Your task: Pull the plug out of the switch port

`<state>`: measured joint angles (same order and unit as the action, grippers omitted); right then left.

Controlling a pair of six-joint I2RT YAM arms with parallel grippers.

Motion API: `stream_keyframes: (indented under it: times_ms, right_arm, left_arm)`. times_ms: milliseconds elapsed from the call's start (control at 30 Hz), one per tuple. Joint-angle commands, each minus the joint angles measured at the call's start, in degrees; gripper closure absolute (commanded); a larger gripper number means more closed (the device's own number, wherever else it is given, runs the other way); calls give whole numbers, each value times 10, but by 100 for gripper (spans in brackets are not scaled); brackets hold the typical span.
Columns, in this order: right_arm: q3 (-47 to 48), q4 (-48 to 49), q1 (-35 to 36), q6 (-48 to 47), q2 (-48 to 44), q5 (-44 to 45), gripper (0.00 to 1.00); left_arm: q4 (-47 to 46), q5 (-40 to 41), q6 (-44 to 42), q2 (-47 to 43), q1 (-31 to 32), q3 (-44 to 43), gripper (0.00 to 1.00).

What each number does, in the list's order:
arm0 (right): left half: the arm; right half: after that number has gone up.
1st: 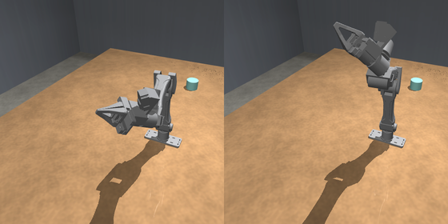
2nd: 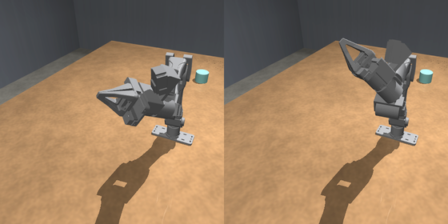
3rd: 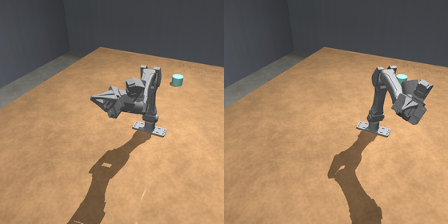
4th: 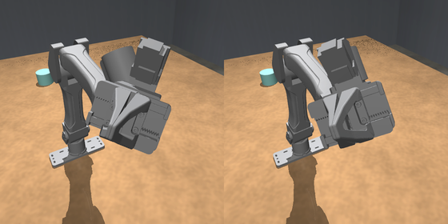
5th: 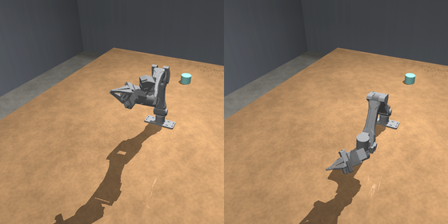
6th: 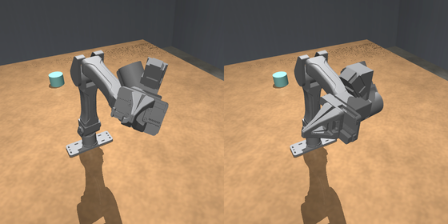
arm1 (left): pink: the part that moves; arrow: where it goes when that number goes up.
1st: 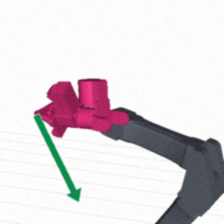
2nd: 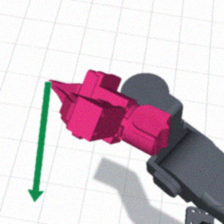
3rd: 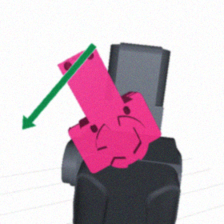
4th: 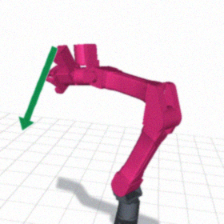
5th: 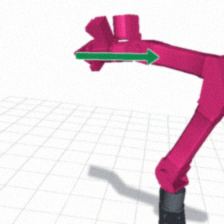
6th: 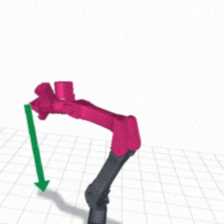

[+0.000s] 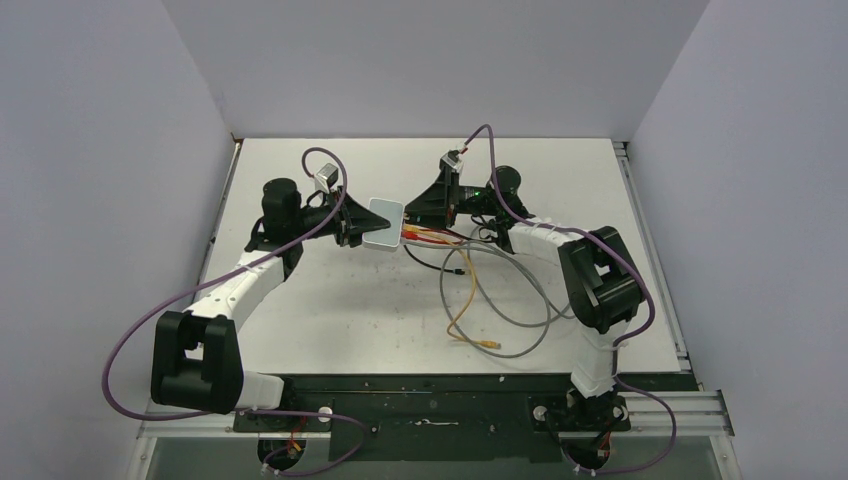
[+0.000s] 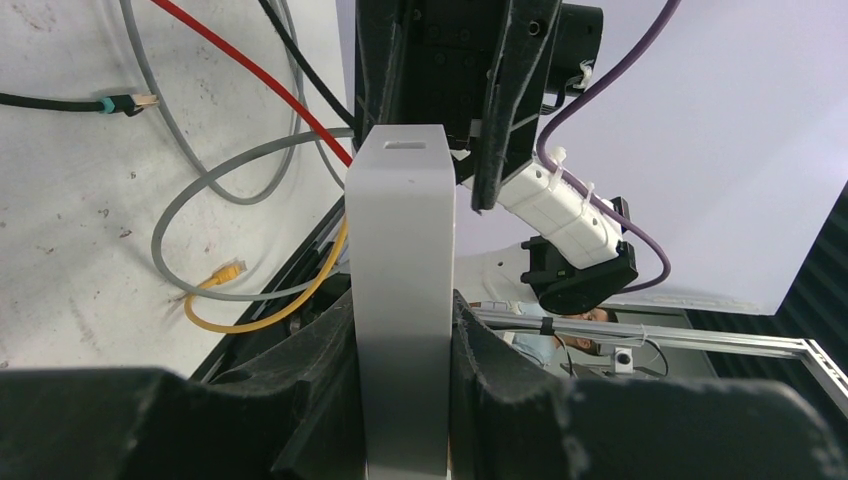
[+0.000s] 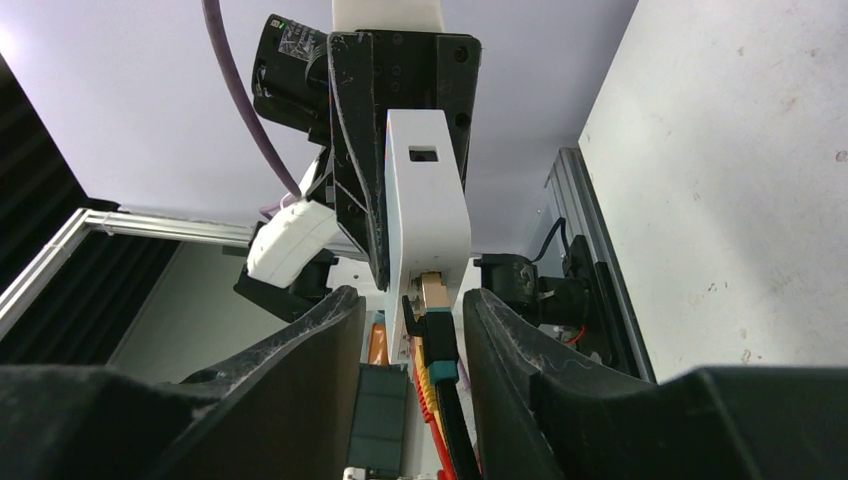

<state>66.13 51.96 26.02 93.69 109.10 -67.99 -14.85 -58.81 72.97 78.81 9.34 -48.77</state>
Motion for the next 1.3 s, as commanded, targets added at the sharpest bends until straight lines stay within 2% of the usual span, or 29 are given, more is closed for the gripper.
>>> stream_keyframes:
  times_ms: [0, 167, 400, 533, 800, 933, 1100, 1200, 1267]
  right_arm:
    - [5, 30, 7, -1, -20, -12, 61]
    - [3, 36, 8, 8, -18, -14, 69]
    - [2, 35, 9, 7, -15, -12, 71]
    - [0, 33, 9, 6, -14, -14, 77]
    - [0, -9, 8, -26, -19, -20, 87]
    - [13, -80, 9, -83, -27, -22, 94]
    - [43, -229, 9, -196, -34, -23, 95]
    - [85, -366, 9, -298, -36, -17, 95]
    - [93, -401, 9, -328, -35, -14, 95]
  left_arm:
    - [-36, 1, 5, -15, 1, -21, 100]
    - [-36, 4, 3, -14, 1, -21, 100]
    - [-35, 3, 2, -15, 1, -22, 100]
    - [-35, 4, 2, -16, 1, -21, 100]
    - [-33, 5, 2, -17, 1, -20, 100]
    - [-32, 6, 1, -16, 0, -24, 100]
    - [-29, 7, -1, -16, 0, -26, 100]
    - [-28, 9, -2, -16, 1, -28, 100]
    - [-28, 9, -2, -15, 0, -28, 100]
